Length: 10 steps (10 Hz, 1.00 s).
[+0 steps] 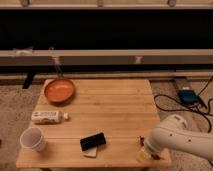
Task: Drag the pepper across the table
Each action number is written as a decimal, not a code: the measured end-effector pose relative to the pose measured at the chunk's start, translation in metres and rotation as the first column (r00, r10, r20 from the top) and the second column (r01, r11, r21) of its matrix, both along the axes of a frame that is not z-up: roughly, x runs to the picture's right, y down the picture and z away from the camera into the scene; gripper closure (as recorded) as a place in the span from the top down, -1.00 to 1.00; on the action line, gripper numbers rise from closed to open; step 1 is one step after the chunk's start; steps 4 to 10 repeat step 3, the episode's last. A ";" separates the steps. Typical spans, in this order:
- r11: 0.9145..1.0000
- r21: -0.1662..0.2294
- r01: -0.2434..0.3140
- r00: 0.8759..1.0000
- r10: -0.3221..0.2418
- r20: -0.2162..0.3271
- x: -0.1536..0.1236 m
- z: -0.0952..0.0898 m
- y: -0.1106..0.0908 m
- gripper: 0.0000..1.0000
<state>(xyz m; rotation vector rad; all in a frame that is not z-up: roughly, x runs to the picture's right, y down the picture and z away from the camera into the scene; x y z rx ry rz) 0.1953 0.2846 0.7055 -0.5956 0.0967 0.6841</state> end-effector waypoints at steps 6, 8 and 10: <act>1.000 0.019 -0.013 1.000 0.012 0.024 -0.003 0.002 -0.011 0.60; 1.000 0.019 -0.013 1.000 0.012 0.024 -0.003 0.002 -0.011 0.60; 1.000 0.019 -0.013 1.000 0.012 0.024 -0.003 0.002 -0.011 0.60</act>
